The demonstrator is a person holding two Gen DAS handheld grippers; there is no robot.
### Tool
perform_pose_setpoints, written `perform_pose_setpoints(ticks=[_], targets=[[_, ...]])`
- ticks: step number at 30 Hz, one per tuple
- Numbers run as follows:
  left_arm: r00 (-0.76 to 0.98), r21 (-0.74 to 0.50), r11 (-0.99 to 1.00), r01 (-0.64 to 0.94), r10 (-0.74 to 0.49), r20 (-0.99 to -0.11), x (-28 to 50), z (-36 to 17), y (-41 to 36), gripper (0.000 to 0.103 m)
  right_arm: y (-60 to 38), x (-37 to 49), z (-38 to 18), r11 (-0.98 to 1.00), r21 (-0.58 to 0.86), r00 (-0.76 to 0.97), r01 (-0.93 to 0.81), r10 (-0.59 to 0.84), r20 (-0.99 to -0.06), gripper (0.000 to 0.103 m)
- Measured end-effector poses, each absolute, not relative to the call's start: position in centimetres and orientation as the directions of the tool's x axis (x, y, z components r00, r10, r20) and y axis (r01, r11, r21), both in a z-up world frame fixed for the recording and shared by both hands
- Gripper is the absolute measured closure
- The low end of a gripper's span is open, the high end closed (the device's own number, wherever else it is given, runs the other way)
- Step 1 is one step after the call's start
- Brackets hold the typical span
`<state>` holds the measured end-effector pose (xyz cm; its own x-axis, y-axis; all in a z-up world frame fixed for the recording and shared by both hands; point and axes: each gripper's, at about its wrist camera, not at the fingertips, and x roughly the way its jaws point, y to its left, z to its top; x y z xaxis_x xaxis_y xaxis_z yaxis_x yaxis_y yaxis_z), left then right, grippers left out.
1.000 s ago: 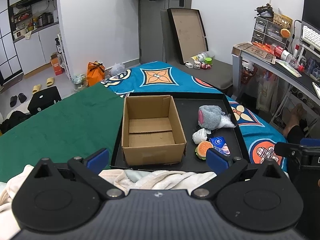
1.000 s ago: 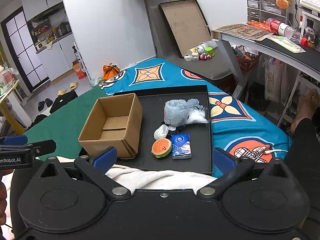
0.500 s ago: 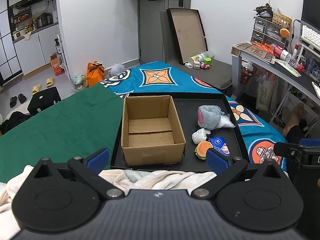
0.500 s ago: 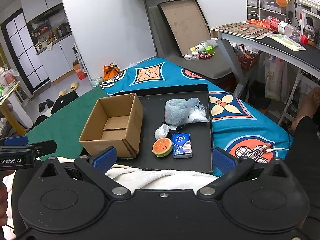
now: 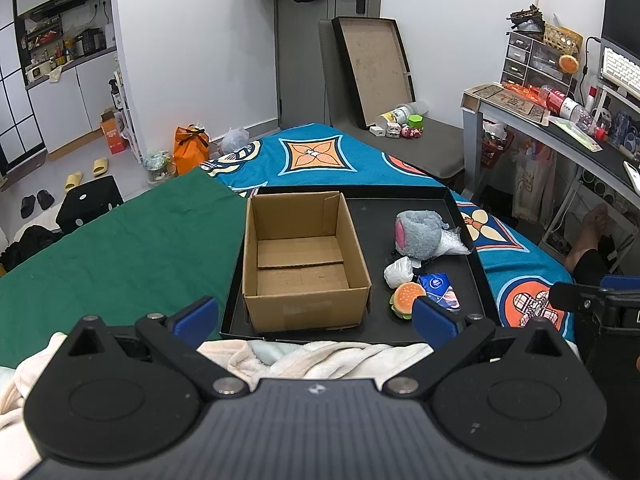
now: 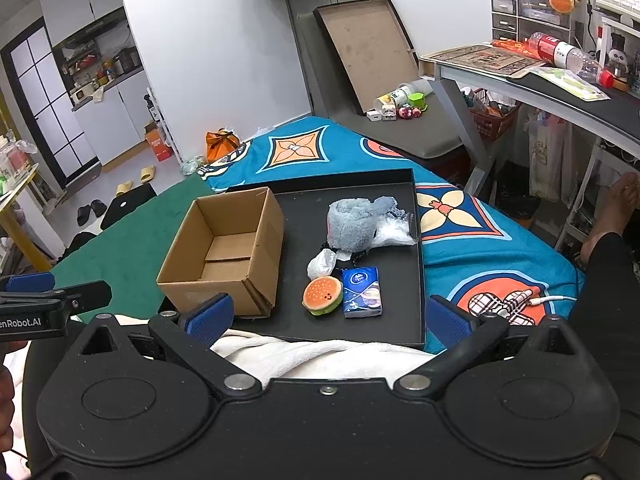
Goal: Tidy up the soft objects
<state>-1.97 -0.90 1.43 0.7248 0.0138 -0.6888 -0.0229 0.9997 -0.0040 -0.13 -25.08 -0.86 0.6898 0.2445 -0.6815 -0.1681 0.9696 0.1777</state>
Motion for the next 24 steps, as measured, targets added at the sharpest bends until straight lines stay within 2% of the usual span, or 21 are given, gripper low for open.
perform_pose_setpoints(ticks=[24], targets=[[0.692,0.011,0.998,-0.055,0.046,-0.72,2.3,0.0,-0.5,0.001,-25.4,4.2,-2.9,0.967,0.191,0.65,-0.167,0.253,-0.716,0.0]])
